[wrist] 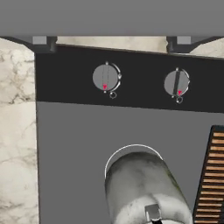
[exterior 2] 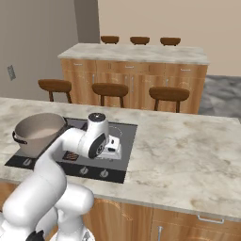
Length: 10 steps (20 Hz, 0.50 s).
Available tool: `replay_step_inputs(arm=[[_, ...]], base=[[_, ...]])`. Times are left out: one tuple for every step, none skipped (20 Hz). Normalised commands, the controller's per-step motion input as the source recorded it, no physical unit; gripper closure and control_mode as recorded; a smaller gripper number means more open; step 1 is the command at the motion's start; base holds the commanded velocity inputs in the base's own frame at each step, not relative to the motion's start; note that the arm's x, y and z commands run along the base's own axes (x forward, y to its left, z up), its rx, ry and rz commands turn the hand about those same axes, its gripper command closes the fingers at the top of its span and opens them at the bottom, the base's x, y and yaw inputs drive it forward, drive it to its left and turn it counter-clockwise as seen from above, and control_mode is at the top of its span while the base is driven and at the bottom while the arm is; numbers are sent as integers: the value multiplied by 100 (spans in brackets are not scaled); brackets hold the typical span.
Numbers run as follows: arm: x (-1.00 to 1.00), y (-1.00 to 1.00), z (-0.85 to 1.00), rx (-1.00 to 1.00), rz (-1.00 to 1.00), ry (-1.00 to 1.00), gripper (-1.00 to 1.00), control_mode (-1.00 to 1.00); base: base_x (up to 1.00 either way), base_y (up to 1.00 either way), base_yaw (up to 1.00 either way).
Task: Pick the kettle from the counter and place it on a stove burner. Then turn the burner on.
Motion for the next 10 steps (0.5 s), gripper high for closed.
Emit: replay_step_inputs(arm=[[0,-1,-33,0,-3,1,-100,-100],[0,-1,-33,0,-3,2,-100,-100],[0,-2,-33,0,-3,4,-100,-100],[0,-1,-32,0,-3,3,-100,-100],[0,0,-28,0,-5,3,-100,-100],[4,0,-25,0,-5,3,-100,-100],[6,0,-22,0,-5,0,-100,-100],[6,0,-19,0,-5,0,-100,-100],[6,0,-21,0,-5,0,-100,-100],[7,0,-20,0,-5,0,-100,-100]], base=[[0,0,0],[0,0,0],[0,0,0],[0,0,0],[0,0,0],[0,0,0],[0,0,0],[0,0,0],[0,0,0],[0,0,0]])
